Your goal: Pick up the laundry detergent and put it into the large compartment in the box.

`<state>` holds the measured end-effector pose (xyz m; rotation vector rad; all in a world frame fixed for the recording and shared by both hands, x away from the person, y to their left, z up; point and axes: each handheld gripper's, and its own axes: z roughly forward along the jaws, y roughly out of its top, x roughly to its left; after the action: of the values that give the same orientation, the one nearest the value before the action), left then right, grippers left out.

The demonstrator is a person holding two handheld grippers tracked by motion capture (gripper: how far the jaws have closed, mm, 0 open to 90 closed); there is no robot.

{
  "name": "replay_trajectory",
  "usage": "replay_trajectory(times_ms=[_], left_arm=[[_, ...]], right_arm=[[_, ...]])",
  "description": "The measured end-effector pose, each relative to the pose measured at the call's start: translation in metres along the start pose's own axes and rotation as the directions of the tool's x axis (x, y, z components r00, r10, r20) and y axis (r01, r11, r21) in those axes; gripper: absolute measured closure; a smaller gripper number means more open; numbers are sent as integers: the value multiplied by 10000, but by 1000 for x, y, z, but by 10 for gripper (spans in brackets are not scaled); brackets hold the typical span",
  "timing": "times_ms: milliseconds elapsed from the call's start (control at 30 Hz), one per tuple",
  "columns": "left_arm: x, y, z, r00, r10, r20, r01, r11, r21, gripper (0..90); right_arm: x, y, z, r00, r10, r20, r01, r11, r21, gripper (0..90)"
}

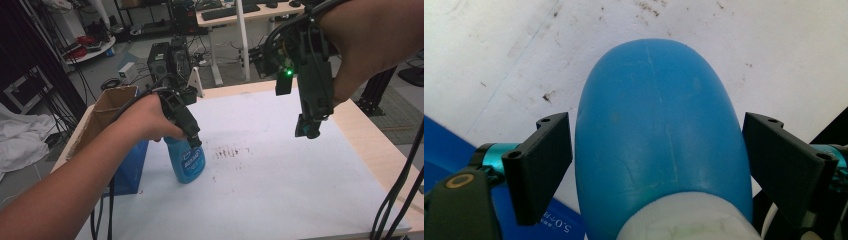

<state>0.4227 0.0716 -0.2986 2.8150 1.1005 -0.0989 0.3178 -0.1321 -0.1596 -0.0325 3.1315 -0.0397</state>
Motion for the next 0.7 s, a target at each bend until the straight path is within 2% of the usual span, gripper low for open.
replay_trajectory(times_ms=[167, 200, 333, 700], left_arm=[[0, 0, 0, 10000, -73, -60, 73, 10000, 42, 168], [0, 1, -1, 9998, -52, -199, 54, 10000, 70, 185], [-1, 1, -1, 10000, -25, -26, 25, 9999, 124, 218], [-2, 1, 0, 9999, 41, -134, -39, 9999, 152, 270]], right_arm=[[0, -1, 0, 10000, 28, 6, -28, 10000, 31, 21], [0, -1, 0, 10000, 24, 35, -24, 10000, 21, 21], [0, -2, 0, 10000, 30, 94, -30, 10000, 9, 21], [1, -1, 1, 9999, 12, 116, -13, 10000, 66, 21]])
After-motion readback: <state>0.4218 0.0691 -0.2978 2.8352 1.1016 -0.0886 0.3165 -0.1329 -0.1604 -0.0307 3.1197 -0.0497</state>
